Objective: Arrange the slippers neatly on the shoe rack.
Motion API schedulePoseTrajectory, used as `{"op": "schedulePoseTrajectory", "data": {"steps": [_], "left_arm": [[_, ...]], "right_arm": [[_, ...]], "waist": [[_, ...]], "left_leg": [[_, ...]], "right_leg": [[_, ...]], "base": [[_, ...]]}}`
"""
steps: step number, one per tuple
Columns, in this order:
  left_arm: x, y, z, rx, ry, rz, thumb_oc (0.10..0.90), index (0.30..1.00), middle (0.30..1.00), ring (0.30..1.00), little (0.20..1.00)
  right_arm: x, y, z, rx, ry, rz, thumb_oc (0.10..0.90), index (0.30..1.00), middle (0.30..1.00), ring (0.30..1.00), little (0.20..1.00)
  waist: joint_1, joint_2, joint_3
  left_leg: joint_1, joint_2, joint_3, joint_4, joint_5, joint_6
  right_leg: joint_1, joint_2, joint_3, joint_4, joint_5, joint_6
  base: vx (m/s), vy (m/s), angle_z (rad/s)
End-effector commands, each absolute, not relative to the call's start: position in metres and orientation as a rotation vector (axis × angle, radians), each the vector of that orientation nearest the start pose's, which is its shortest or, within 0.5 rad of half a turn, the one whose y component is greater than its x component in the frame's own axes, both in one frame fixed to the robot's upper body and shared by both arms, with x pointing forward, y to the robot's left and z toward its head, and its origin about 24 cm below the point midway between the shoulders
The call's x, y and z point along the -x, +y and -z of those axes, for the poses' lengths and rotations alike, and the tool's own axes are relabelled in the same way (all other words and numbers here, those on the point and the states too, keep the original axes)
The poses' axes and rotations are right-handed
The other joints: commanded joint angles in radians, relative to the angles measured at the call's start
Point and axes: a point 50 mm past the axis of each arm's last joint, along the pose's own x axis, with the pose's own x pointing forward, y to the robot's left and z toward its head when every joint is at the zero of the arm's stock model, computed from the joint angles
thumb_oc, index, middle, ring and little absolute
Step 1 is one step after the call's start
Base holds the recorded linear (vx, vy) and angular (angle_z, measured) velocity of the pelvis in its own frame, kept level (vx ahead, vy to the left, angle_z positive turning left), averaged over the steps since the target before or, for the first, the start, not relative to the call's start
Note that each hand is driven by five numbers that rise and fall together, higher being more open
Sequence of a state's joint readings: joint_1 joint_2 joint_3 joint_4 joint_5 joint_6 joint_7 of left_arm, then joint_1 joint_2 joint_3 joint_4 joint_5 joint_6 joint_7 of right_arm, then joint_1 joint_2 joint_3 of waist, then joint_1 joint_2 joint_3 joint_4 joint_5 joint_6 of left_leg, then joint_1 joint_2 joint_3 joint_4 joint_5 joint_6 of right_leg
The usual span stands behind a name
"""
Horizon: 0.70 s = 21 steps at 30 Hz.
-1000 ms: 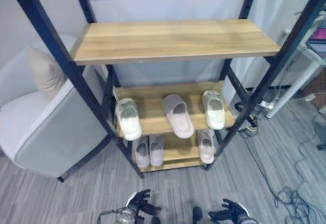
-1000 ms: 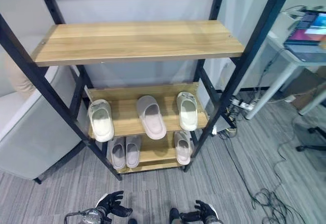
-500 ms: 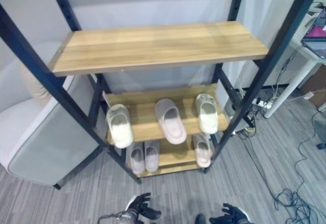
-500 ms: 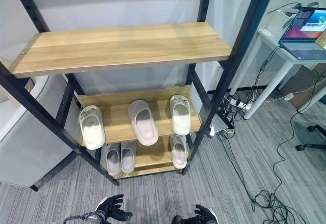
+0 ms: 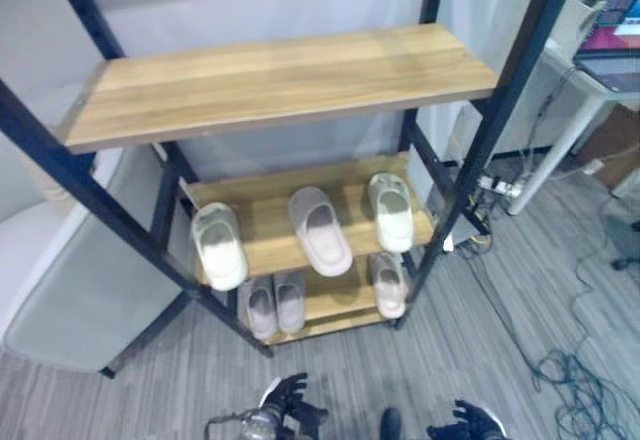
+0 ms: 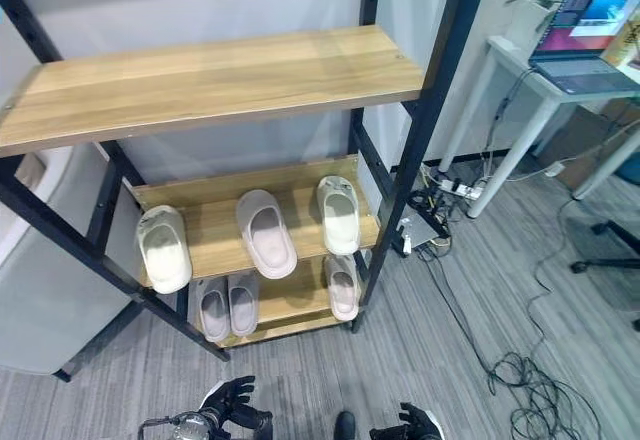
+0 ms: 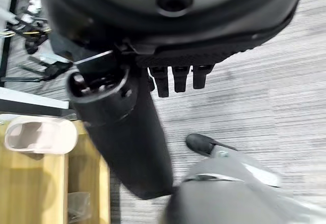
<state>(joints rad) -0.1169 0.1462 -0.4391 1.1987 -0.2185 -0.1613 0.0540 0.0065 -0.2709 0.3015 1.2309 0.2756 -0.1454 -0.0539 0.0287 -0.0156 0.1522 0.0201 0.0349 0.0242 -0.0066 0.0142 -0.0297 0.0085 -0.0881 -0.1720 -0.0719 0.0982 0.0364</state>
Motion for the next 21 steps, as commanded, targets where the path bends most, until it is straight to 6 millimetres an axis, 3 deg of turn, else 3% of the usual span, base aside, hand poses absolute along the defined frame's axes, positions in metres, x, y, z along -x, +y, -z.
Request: {"op": "schedulePoseTrajectory", "data": {"steps": [1, 3, 4, 8, 12, 13, 14, 21], "left_arm": [[-0.189, 0.159, 0.129, -0.225, 0.750, 0.140, 0.800, 0.900, 0.900, 0.900, 0.900], [-0.194, 0.159, 0.125, -0.228, 0.722, 0.144, 0.800, 0.900, 0.900, 0.900, 0.900], [-0.209, 0.157, 0.111, -0.234, 0.624, 0.158, 0.800, 0.900, 0.900, 0.900, 0.900], [-0.235, 0.154, 0.057, -0.236, 0.320, 0.249, 0.800, 0.900, 0.900, 0.900, 0.900], [-0.235, 0.163, 0.021, -0.264, 0.163, 0.313, 0.800, 0.900, 0.900, 0.900, 0.900], [-0.234, 0.163, 0.021, -0.264, 0.165, 0.312, 0.800, 0.900, 0.900, 0.900, 0.900], [-0.235, 0.166, 0.004, -0.248, 0.097, 0.316, 0.800, 0.900, 0.900, 0.900, 0.900], [-0.233, 0.169, -0.037, -0.202, -0.081, 0.323, 0.800, 0.900, 0.900, 0.900, 0.900]], "right_arm": [[-0.113, -0.236, 0.152, 0.256, 1.043, 0.078, 0.800, 0.900, 0.900, 0.900, 0.900], [-0.113, -0.236, 0.152, 0.255, 1.044, 0.078, 0.800, 0.900, 0.900, 0.900, 0.900], [-0.114, -0.235, 0.151, 0.254, 1.036, 0.079, 0.800, 0.900, 0.900, 0.900, 0.900], [-0.118, -0.239, 0.148, 0.253, 1.008, 0.090, 0.800, 0.900, 0.900, 0.900, 0.900], [-0.119, -0.241, 0.147, 0.253, 1.005, 0.084, 0.800, 0.900, 0.900, 0.900, 0.900], [-0.118, -0.241, 0.147, 0.253, 1.006, 0.083, 0.800, 0.900, 0.900, 0.900, 0.900], [-0.120, -0.238, 0.148, 0.252, 1.006, 0.073, 0.800, 0.900, 0.900, 0.900, 0.900], [-0.131, -0.233, 0.144, 0.250, 0.967, 0.047, 0.800, 0.900, 0.900, 0.900, 0.900]], "waist": [[0.014, -0.018, -0.028], [0.018, -0.018, -0.030], [0.028, -0.016, -0.035], [0.056, -0.009, -0.036], [0.077, -0.003, -0.038], [0.076, -0.005, -0.039], [0.085, -0.002, -0.041], [0.113, 0.008, -0.033]], "left_leg": [[-0.063, -0.024, -0.035, 0.073, -0.042, -0.030], [-0.059, -0.026, -0.033, 0.068, -0.042, -0.026], [-0.049, -0.032, -0.032, 0.051, -0.042, -0.018], [-0.046, -0.042, -0.043, 0.028, -0.027, -0.007], [-0.028, -0.046, -0.054, 0.005, -0.020, -0.005], [-0.020, -0.046, -0.055, 0.001, -0.029, -0.007], [-0.014, -0.045, -0.061, -0.010, -0.022, -0.009], [-0.016, -0.042, -0.096, -0.043, 0.018, -0.029]], "right_leg": [[0.092, -0.001, 0.013, 0.078, -0.180, 0.068], [0.091, -0.004, 0.011, 0.081, -0.180, 0.071], [0.090, -0.012, 0.006, 0.084, -0.176, 0.078], [0.078, -0.021, -0.012, 0.094, -0.162, 0.090], [0.084, -0.021, -0.028, 0.093, -0.163, 0.093], [0.091, -0.021, -0.028, 0.093, -0.173, 0.093], [0.098, -0.021, -0.038, 0.083, -0.173, 0.092], [0.118, -0.016, -0.087, 0.050, -0.179, 0.081]], "base": [[0.08, 0.100, -0.11], [0.03, 0.051, -0.01], [0.04, 0.074, 0.03], [-0.01, 0.051, 0.08], [-0.01, -0.003, 0.22], [-0.01, -0.037, 0.11], [-0.01, -0.043, 0.04], [-0.03, -0.042, 0.16]]}}
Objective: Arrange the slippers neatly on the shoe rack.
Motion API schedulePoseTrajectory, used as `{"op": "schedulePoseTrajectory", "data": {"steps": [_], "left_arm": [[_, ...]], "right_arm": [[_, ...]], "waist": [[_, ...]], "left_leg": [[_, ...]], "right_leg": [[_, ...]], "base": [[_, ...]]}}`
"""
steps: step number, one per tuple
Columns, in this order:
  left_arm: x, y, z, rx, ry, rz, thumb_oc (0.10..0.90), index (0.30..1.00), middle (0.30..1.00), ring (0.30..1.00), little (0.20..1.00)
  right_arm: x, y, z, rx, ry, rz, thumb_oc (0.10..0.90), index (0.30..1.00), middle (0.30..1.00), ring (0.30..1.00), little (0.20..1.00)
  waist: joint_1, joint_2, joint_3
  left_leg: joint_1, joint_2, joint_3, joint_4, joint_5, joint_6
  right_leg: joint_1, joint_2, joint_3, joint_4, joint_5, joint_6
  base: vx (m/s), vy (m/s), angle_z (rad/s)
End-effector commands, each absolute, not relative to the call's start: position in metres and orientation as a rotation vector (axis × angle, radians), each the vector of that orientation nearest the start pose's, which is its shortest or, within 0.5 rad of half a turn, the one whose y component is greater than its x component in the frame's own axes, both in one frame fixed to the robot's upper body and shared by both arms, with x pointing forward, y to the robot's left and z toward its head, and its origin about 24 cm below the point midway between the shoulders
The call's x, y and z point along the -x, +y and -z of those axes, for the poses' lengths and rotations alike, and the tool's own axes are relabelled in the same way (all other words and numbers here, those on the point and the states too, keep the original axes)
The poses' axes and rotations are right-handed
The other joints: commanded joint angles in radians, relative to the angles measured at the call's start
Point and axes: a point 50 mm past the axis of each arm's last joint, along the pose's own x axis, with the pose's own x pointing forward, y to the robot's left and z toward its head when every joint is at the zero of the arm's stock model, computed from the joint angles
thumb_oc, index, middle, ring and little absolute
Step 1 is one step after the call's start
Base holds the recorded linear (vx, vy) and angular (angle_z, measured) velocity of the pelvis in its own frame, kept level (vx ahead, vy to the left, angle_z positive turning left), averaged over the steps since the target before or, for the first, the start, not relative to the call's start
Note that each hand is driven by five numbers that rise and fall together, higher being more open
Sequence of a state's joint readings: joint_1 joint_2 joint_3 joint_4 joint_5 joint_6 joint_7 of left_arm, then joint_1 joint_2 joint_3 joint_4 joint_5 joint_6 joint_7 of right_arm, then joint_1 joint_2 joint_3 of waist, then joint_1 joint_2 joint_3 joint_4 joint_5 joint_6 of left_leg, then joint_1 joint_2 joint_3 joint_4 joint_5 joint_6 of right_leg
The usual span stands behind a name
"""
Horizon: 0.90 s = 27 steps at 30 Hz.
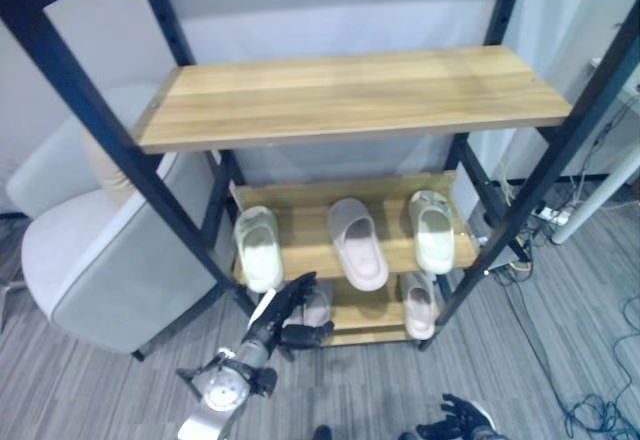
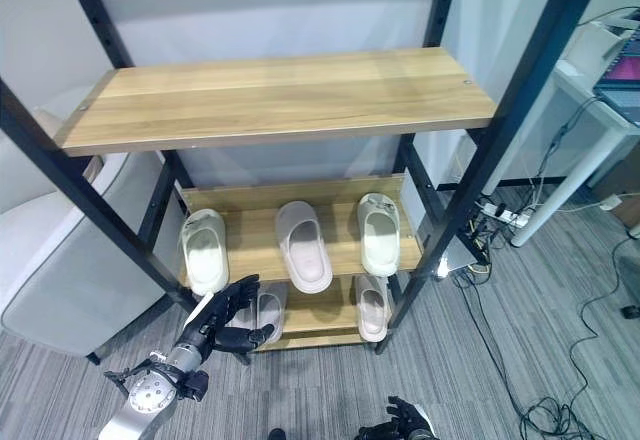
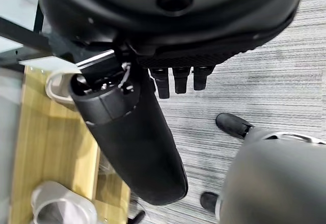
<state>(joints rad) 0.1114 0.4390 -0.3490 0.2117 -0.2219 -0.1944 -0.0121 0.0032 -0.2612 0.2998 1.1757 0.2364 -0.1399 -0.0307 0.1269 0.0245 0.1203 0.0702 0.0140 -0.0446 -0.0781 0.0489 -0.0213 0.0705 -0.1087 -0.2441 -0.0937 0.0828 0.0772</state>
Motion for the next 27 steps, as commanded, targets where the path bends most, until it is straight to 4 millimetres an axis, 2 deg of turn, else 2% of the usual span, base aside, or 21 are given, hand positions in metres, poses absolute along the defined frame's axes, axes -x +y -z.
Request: {"op": "schedulePoseTrajectory", "data": {"steps": [1, 4, 5, 7, 8, 9, 14, 18, 24, 26, 27], "left_arm": [[-0.233, 0.168, -0.041, -0.191, -0.100, 0.321, 0.800, 0.900, 0.900, 0.900, 0.900], [-0.237, 0.164, -0.051, -0.173, -0.150, 0.308, 0.800, 0.900, 0.900, 0.900, 0.900], [-0.242, 0.160, -0.061, -0.167, -0.200, 0.306, 0.800, 0.900, 0.900, 0.900, 0.900], [-0.245, 0.156, -0.068, -0.163, -0.233, 0.305, 0.800, 0.900, 0.900, 0.900, 0.900], [-0.252, 0.153, -0.079, -0.193, -0.289, 0.296, 0.800, 0.900, 0.900, 0.900, 0.900], [-0.252, 0.153, -0.079, -0.194, -0.289, 0.296, 0.800, 0.900, 0.900, 0.900, 0.900], [-0.271, 0.144, -0.106, -0.338, -0.434, 0.222, 0.800, 0.900, 0.900, 0.900, 0.900], [-0.281, 0.137, -0.118, -0.415, -0.498, 0.213, 0.800, 0.900, 0.900, 0.900, 0.900], [-0.304, 0.136, -0.138, -0.591, -0.576, 0.147, 0.800, 0.900, 0.900, 0.900, 0.900], [-0.314, 0.140, -0.144, -0.638, -0.585, 0.111, 0.800, 0.900, 0.900, 0.900, 0.900], [-0.318, 0.140, -0.147, -0.652, -0.593, 0.095, 0.800, 0.900, 0.900, 0.900, 0.900]], "right_arm": [[-0.130, -0.234, 0.144, 0.251, 0.966, 0.048, 0.800, 0.900, 0.900, 0.900, 0.900], [-0.129, -0.236, 0.144, 0.257, 0.966, 0.052, 0.800, 0.900, 0.900, 0.900, 0.900], [-0.128, -0.238, 0.143, 0.258, 0.965, 0.057, 0.800, 0.900, 0.900, 0.900, 0.900], [-0.127, -0.238, 0.144, 0.259, 0.968, 0.057, 0.800, 0.900, 0.900, 0.900, 0.900], [-0.124, -0.238, 0.144, 0.264, 0.975, 0.055, 0.800, 0.900, 0.900, 0.900, 0.900], [-0.124, -0.238, 0.144, 0.264, 0.974, 0.056, 0.800, 0.900, 0.900, 0.900, 0.900], [-0.117, -0.236, 0.147, 0.275, 0.992, 0.046, 0.800, 0.900, 0.900, 0.900, 0.900], [-0.114, -0.238, 0.148, 0.290, 1.003, 0.046, 0.800, 0.900, 0.900, 0.900, 0.900], [-0.108, -0.244, 0.148, 0.323, 1.018, 0.038, 0.800, 0.900, 0.900, 0.900, 0.900], [-0.109, -0.245, 0.147, 0.333, 1.014, 0.031, 0.800, 0.900, 0.900, 0.900, 0.900], [-0.111, -0.246, 0.146, 0.337, 1.011, 0.031, 0.800, 0.900, 0.900, 0.900, 0.900]], "waist": [[0.015, -0.030, -0.001], [0.016, -0.025, -0.001], [0.014, -0.021, -0.002], [0.009, -0.019, -0.003], [0.004, -0.018, -0.008], [0.004, -0.017, -0.007], [-0.026, -0.014, -0.012], [-0.045, -0.012, -0.013], [-0.087, -0.009, -0.013], [-0.102, -0.010, -0.014], [-0.104, -0.008, -0.010]], "left_leg": [[-0.067, -0.021, -0.033, 0.021, -0.009, -0.041], [-0.077, -0.019, -0.049, 0.014, 0.005, -0.052], [-0.084, -0.020, -0.056, 0.011, 0.011, -0.056], [-0.087, -0.020, -0.060, 0.010, 0.013, -0.058], [-0.087, -0.020, -0.062, 0.007, 0.014, -0.059], [-0.087, -0.020, -0.062, 0.007, 0.014, -0.059], [-0.074, -0.014, -0.051, 0.000, 0.007, -0.057], [-0.066, -0.011, -0.041, -0.002, 0.001, -0.056], [-0.060, -0.004, -0.008, -0.009, 0.001, -0.049], [-0.057, -0.002, 0.002, -0.009, -0.014, -0.049], [-0.066, -0.001, 0.009, -0.009, -0.002, -0.047]], "right_leg": [[0.061, 0.006, -0.026, 0.064, -0.164, 0.038], [0.066, 0.011, -0.048, 0.047, -0.163, 0.034], [0.068, 0.015, -0.058, 0.038, -0.162, 0.032], [0.071, 0.017, -0.062, 0.032, -0.160, 0.031], [0.075, 0.020, -0.062, 0.022, -0.158, 0.031], [0.076, 0.021, -0.063, 0.021, -0.157, 0.031], [0.078, 0.028, -0.044, 0.015, -0.157, 0.030], [0.076, 0.029, -0.030, 0.015, -0.157, 0.031], [0.059, 0.030, 0.003, 0.009, -0.138, 0.037], [0.055, 0.030, 0.015, 0.007, -0.141, 0.041], [0.043, 0.029, 0.020, 0.006, -0.126, 0.042]], "base": [[-0.05, -0.034, 0.22], [-0.04, -0.035, 0.25], [-0.03, -0.023, 0.27], [-0.01, -0.021, 0.27], [0.00, -0.019, 0.23], [0.01, -0.009, 0.15], [0.00, -0.001, -0.01], [0.02, 0.010, -0.07], [0.01, 0.028, -0.18], [0.01, 0.021, -0.23], [0.01, 0.014, -0.13]]}}
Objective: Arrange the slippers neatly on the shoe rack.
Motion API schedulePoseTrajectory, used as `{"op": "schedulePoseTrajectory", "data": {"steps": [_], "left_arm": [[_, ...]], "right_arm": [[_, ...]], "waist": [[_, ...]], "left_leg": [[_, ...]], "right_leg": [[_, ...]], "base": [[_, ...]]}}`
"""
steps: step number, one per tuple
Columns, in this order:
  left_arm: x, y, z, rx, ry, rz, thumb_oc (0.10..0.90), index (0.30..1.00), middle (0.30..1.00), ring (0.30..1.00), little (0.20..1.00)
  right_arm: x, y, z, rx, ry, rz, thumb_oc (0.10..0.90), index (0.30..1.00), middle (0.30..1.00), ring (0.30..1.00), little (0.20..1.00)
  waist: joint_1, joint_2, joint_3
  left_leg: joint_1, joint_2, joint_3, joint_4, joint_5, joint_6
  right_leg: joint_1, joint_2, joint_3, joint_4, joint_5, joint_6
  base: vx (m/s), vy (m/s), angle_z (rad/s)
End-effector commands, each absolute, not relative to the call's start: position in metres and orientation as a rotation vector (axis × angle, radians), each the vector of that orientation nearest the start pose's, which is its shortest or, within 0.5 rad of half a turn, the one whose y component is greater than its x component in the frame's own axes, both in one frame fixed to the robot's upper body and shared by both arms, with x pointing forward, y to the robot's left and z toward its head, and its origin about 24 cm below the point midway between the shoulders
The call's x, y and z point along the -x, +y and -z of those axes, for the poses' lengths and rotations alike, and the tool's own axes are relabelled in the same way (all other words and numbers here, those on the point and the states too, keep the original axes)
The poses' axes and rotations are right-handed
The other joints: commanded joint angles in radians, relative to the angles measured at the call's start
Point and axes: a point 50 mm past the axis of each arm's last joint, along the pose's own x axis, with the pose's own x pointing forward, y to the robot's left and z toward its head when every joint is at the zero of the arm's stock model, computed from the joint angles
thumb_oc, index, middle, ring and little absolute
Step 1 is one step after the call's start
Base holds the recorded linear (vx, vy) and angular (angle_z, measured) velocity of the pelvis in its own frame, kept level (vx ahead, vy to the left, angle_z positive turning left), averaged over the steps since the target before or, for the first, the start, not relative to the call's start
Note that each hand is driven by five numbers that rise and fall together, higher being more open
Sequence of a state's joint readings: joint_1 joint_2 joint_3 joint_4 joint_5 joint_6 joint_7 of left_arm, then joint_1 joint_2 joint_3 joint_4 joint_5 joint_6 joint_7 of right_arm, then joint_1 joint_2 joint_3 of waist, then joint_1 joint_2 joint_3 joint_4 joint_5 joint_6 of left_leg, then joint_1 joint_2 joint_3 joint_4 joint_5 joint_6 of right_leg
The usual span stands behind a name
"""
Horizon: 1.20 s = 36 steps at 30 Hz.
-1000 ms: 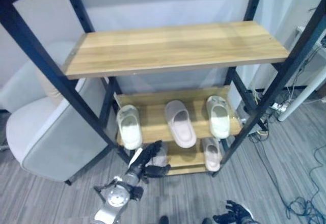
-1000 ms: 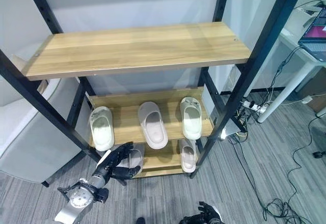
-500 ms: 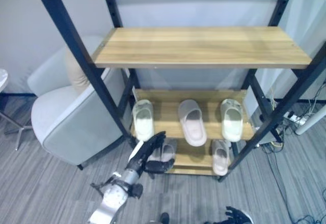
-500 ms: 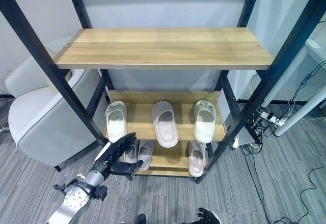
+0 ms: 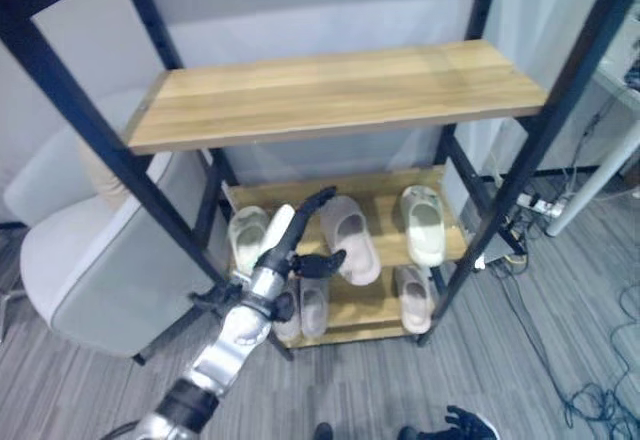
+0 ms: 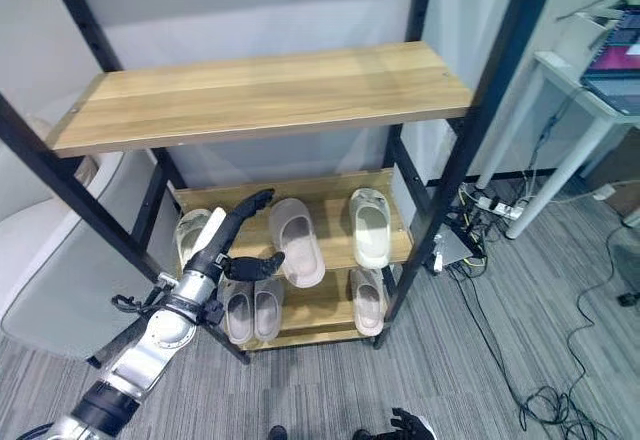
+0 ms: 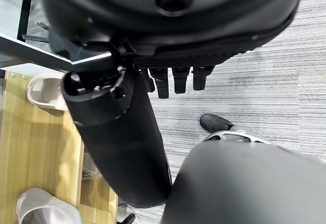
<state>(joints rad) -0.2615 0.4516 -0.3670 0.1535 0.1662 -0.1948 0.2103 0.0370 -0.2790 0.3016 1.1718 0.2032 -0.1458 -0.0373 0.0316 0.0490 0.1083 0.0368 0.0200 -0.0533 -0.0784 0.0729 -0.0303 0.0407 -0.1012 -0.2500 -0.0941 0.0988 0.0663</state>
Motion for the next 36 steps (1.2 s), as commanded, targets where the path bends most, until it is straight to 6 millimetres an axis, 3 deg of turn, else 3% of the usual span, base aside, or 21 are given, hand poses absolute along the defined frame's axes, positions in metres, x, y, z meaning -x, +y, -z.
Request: {"op": "schedulePoseTrajectory", "data": {"steps": [1, 12, 28, 29, 30, 32, 36], "left_arm": [[-0.322, 0.142, -0.149, -0.671, -0.591, 0.077, 0.800, 0.900, 0.900, 0.900, 0.900], [-0.353, 0.164, -0.158, -0.633, -0.511, -0.110, 0.800, 0.900, 0.900, 0.900, 0.900], [-0.374, 0.200, -0.182, -0.630, -0.479, -0.289, 0.800, 0.900, 0.900, 0.900, 0.900], [-0.374, 0.200, -0.182, -0.630, -0.479, -0.288, 0.751, 0.827, 0.827, 0.827, 0.827], [-0.375, 0.201, -0.182, -0.621, -0.473, -0.288, 0.587, 0.580, 0.580, 0.580, 0.580], [-0.376, 0.200, -0.181, -0.606, -0.465, -0.284, 0.400, 0.300, 0.300, 0.300, 0.300], [-0.376, 0.196, -0.172, -0.575, -0.433, -0.261, 0.400, 0.300, 0.300, 0.300, 0.300]], "right_arm": [[-0.111, -0.247, 0.146, 0.343, 1.012, 0.028, 0.800, 0.900, 0.900, 0.900, 0.900], [-0.132, -0.245, 0.139, 0.354, 0.944, 0.016, 0.800, 0.900, 0.900, 0.900, 0.900], [-0.150, -0.235, 0.132, 0.353, 0.870, -0.013, 0.800, 0.900, 0.900, 0.900, 0.900], [-0.150, -0.235, 0.132, 0.352, 0.870, -0.013, 0.800, 0.900, 0.900, 0.900, 0.900], [-0.151, -0.234, 0.132, 0.351, 0.867, -0.014, 0.800, 0.900, 0.900, 0.900, 0.900], [-0.152, -0.232, 0.132, 0.349, 0.858, -0.020, 0.800, 0.900, 0.900, 0.900, 0.900], [-0.152, -0.231, 0.132, 0.341, 0.851, -0.019, 0.800, 0.900, 0.900, 0.900, 0.900]], "waist": [[-0.014, -0.034, 0.003], [-0.057, -0.048, 0.035], [-0.078, -0.085, 0.071], [-0.078, -0.085, 0.072], [-0.079, -0.086, 0.073], [-0.080, -0.088, 0.077], [-0.081, -0.087, 0.079]], "left_leg": [[-0.032, -0.004, 0.026, -0.009, -0.039, -0.039], [-0.119, 0.007, 0.079, -0.009, -0.026, -0.037], [-0.186, 0.011, 0.111, -0.007, -0.016, -0.030], [-0.186, 0.010, 0.111, -0.007, -0.015, -0.030], [-0.187, 0.010, 0.112, -0.007, -0.015, -0.029], [-0.186, 0.008, 0.112, -0.007, -0.016, -0.028], [-0.177, 0.005, 0.115, -0.008, -0.020, -0.026]], "right_leg": [[0.070, 0.021, 0.034, 0.007, -0.150, 0.056], [-0.049, 0.026, 0.095, 0.007, -0.112, 0.065], [-0.141, 0.023, 0.132, 0.018, -0.084, 0.070], [-0.141, 0.023, 0.131, 0.018, -0.084, 0.070], [-0.142, 0.024, 0.132, 0.019, -0.084, 0.070], [-0.144, 0.024, 0.134, 0.020, -0.082, 0.070], [-0.138, 0.022, 0.134, 0.020, -0.084, 0.071]], "base": [[-0.07, 0.031, -0.25], [-0.04, 0.016, -0.21], [-0.02, 0.012, -0.09], [0.00, 0.000, 0.00], [0.00, 0.000, 0.00], [0.00, 0.000, 0.00], [0.00, 0.000, 0.00]]}}
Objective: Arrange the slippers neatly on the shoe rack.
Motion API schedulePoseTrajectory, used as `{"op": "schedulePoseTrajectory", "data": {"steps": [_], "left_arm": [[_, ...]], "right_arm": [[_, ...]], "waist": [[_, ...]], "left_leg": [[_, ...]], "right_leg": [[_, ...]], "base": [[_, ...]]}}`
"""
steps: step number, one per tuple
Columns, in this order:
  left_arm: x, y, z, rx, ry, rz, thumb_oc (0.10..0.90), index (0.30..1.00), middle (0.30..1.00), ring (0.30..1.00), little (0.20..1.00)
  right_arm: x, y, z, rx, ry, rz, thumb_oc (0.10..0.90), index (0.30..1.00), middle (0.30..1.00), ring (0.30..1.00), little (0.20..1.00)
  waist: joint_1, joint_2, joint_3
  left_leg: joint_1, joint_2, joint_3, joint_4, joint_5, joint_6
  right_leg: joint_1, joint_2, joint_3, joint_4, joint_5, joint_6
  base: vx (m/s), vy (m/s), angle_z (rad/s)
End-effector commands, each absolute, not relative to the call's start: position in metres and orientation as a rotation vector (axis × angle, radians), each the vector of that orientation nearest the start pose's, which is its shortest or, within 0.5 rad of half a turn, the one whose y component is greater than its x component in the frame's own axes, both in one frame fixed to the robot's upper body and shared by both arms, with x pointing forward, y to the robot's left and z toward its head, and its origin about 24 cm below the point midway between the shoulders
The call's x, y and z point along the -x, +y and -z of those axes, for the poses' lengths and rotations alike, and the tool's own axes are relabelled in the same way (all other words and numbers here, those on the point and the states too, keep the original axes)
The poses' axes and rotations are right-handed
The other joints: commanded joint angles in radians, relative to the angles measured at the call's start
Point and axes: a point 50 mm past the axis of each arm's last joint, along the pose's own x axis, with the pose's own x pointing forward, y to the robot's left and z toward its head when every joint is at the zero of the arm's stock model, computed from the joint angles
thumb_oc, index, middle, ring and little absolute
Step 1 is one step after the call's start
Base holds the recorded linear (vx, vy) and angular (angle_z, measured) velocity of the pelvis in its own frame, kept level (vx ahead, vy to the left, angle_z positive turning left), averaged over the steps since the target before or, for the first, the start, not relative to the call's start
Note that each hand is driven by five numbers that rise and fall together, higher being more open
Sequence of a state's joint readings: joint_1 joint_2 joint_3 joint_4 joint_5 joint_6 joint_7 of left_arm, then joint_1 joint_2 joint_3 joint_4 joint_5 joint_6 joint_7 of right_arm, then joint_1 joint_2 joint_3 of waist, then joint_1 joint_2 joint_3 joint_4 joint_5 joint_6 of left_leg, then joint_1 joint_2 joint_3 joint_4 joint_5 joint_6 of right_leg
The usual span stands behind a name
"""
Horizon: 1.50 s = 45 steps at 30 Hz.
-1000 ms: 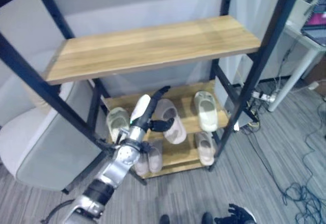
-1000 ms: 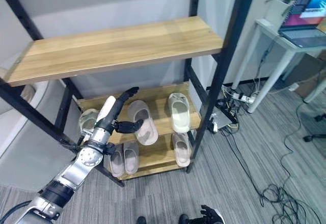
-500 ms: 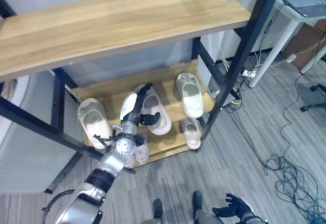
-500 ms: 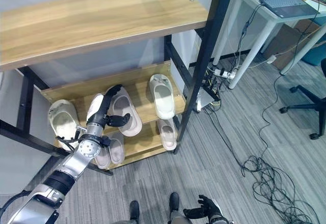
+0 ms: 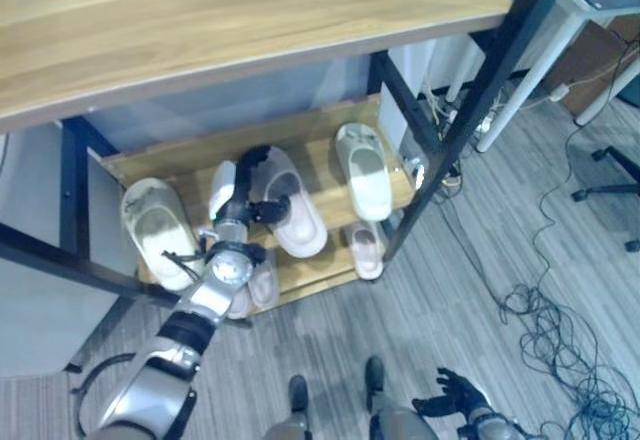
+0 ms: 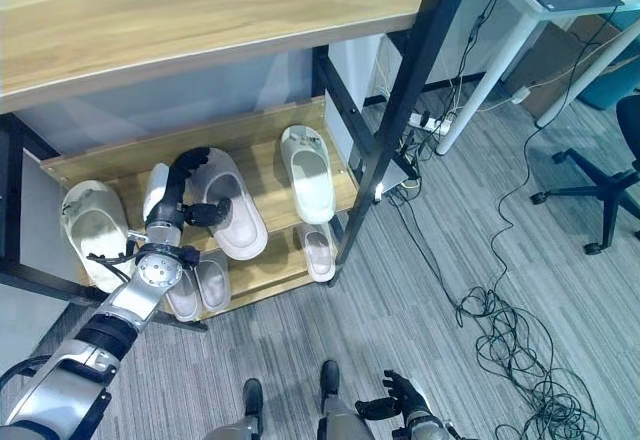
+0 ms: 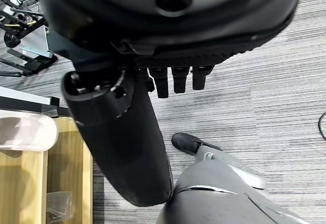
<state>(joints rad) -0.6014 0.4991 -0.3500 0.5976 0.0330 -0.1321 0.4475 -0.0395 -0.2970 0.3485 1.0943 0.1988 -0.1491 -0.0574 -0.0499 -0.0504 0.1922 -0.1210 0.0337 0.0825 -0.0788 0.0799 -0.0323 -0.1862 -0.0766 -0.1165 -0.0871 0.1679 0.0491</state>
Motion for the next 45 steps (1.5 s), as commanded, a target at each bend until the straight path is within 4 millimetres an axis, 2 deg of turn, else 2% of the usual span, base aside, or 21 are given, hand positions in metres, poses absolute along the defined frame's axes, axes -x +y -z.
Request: {"op": "schedulePoseTrajectory", "data": {"steps": [1, 9, 14, 22, 25, 33, 34, 36, 38, 39, 42, 45], "left_arm": [[-0.376, 0.196, -0.172, -0.575, -0.433, -0.261, 0.400, 0.300, 0.300, 0.300, 0.300], [-0.369, 0.189, -0.154, -0.543, -0.398, -0.213, 0.400, 0.300, 0.300, 0.300, 0.300], [-0.357, 0.174, -0.144, -0.479, -0.419, -0.142, 0.400, 0.300, 0.300, 0.300, 0.300], [-0.328, 0.152, -0.146, -0.376, -0.518, -0.010, 0.400, 0.300, 0.300, 0.300, 0.300], [-0.311, 0.143, -0.139, -0.302, -0.523, 0.065, 0.400, 0.300, 0.300, 0.300, 0.300], [-0.293, 0.134, -0.131, -0.285, -0.518, 0.162, 0.400, 0.300, 0.300, 0.300, 0.300], [-0.286, 0.130, -0.124, -0.261, -0.493, 0.206, 0.400, 0.300, 0.300, 0.300, 0.300], [-0.283, 0.130, -0.121, -0.258, -0.484, 0.217, 0.400, 0.300, 0.300, 0.300, 0.300], [-0.277, 0.127, -0.109, -0.243, -0.432, 0.257, 0.400, 0.300, 0.300, 0.300, 0.300], [-0.276, 0.127, -0.108, -0.242, -0.432, 0.257, 0.400, 0.300, 0.300, 0.300, 0.300], [-0.273, 0.121, -0.091, -0.201, -0.351, 0.295, 0.400, 0.300, 0.300, 0.300, 0.300], [-0.273, 0.112, -0.078, -0.166, -0.281, 0.324, 0.400, 0.300, 0.300, 0.300, 0.300]], "right_arm": [[-0.152, -0.231, 0.132, 0.341, 0.851, -0.019, 0.800, 0.900, 0.900, 0.900, 0.900], [-0.148, -0.231, 0.133, 0.330, 0.861, -0.007, 0.800, 0.900, 0.900, 0.900, 0.900], [-0.143, -0.231, 0.135, 0.316, 0.881, 0.004, 0.800, 0.900, 0.900, 0.900, 0.900], [-0.132, -0.237, 0.139, 0.304, 0.924, 0.035, 0.800, 0.900, 0.900, 0.900, 0.900], [-0.128, -0.243, 0.140, 0.305, 0.941, 0.056, 0.800, 0.900, 0.900, 0.900, 0.900], [-0.123, -0.252, 0.139, 0.312, 0.954, 0.083, 0.800, 0.900, 0.900, 0.900, 0.900], [-0.121, -0.255, 0.139, 0.313, 0.955, 0.093, 0.800, 0.900, 0.900, 0.900, 0.900], [-0.121, -0.256, 0.139, 0.313, 0.954, 0.093, 0.800, 0.900, 0.900, 0.900, 0.900], [-0.120, -0.257, 0.138, 0.317, 0.954, 0.093, 0.800, 0.900, 0.900, 0.900, 0.900], [-0.120, -0.257, 0.138, 0.317, 0.955, 0.094, 0.800, 0.900, 0.900, 0.900, 0.900], [-0.123, -0.259, 0.137, 0.322, 0.948, 0.102, 0.800, 0.900, 0.900, 0.900, 0.900], [-0.132, -0.262, 0.133, 0.323, 0.919, 0.117, 0.800, 0.900, 0.900, 0.900, 0.900]], "waist": [[0.001, 0.013, -0.004], [0.006, 0.018, -0.005], [0.017, 0.028, -0.009], [0.042, 0.047, -0.010], [0.056, 0.059, -0.011], [0.067, 0.077, -0.001], [0.073, 0.083, 0.003], [0.076, 0.084, 0.005], [0.082, 0.088, 0.013], [0.081, 0.089, 0.013], [0.085, 0.094, 0.024], [0.086, 0.100, 0.056]], "left_leg": [[-0.019, -0.008, -0.020, -0.008, -0.027, -0.024], [0.003, -0.011, -0.021, -0.008, -0.034, -0.024], [0.023, -0.011, -0.027, -0.008, -0.034, -0.027], [0.049, -0.008, -0.047, -0.008, -0.028, -0.033], [0.053, -0.003, -0.055, -0.005, -0.021, -0.037], [0.057, 0.007, -0.071, 0.003, -0.011, -0.043], [0.058, 0.011, -0.081, 0.008, -0.007, -0.046], [0.058, 0.013, -0.083, 0.010, -0.005, -0.047], [0.058, 0.020, -0.091, 0.019, 0.001, -0.050], [0.058, 0.020, -0.091, 0.020, 0.001, -0.050], [0.042, 0.025, -0.099, 0.038, 0.004, -0.055], [0.010, 0.031, -0.109, 0.066, 0.008, -0.060]], "right_leg": [[0.089, -0.003, 0.001, 0.013, -0.153, 0.088], [0.110, -0.005, -0.005, 0.013, -0.160, 0.088], [0.137, -0.005, -0.016, 0.011, -0.168, 0.084], [0.174, 0.001, -0.037, 0.009, -0.181, 0.074], [0.190, 0.006, -0.045, 0.006, -0.191, 0.066], [0.205, 0.018, -0.053, 0.008, -0.205, 0.055], [0.214, 0.025, -0.059, 0.008, -0.213, 0.048], [0.216, 0.028, -0.061, 0.008, -0.215, 0.046], [0.225, 0.033, -0.066, 0.008, -0.221, 0.041], [0.225, 0.033, -0.067, 0.008, -0.221, 0.041], [0.226, 0.036, -0.073, 0.009, -0.224, 0.037], [0.205, 0.035, -0.091, 0.040, -0.233, 0.032]], "base": [[0.00, 0.000, 0.00], [0.00, 0.000, 0.00], [0.00, -0.011, 0.01], [-0.02, -0.042, 0.07], [-0.03, -0.049, 0.04], [-0.02, -0.035, 0.06], [-0.04, -0.060, 0.04], [-0.03, -0.053, 0.06], [-0.04, -0.058, 0.14], [-0.03, -0.040, 0.12], [-0.05, -0.029, 0.03], [-0.13, -0.031, 0.06]]}}
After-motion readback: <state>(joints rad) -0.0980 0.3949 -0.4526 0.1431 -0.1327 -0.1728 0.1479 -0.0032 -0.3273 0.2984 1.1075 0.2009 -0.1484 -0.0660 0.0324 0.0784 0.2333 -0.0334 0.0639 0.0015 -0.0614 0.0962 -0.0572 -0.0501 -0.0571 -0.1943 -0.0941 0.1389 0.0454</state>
